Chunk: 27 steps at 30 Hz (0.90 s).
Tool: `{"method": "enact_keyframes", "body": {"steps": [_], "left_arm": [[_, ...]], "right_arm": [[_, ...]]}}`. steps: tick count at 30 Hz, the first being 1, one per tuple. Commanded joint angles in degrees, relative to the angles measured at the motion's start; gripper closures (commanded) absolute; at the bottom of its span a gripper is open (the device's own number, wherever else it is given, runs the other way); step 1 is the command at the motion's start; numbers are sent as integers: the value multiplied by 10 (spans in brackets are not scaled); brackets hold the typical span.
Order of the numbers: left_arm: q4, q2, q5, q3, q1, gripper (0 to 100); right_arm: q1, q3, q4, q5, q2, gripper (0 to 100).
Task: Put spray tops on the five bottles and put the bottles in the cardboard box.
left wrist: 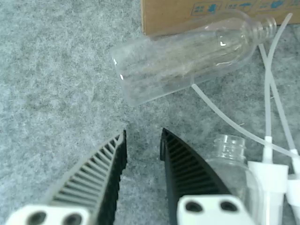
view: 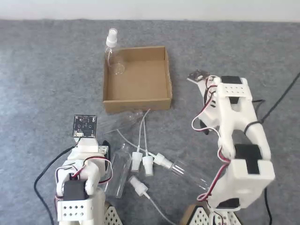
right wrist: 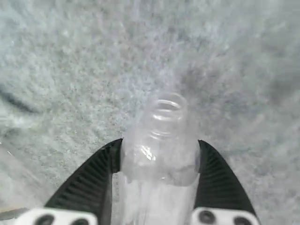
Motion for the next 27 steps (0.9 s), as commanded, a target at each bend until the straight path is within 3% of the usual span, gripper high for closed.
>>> {"method": "enact_keyframes", "body": {"steps": [1,13,27], "left_arm": [[-18,-8,-4,-7,-4,892],[-18,-8,-4,-7,-4,892],[-18,-8,-4,-7,-4,892]], "right_arm": [[-8,6,22,2,-82,886],[-87,14,89,-64,-211,886],[-163,15,99,-231,-361,882]]}}
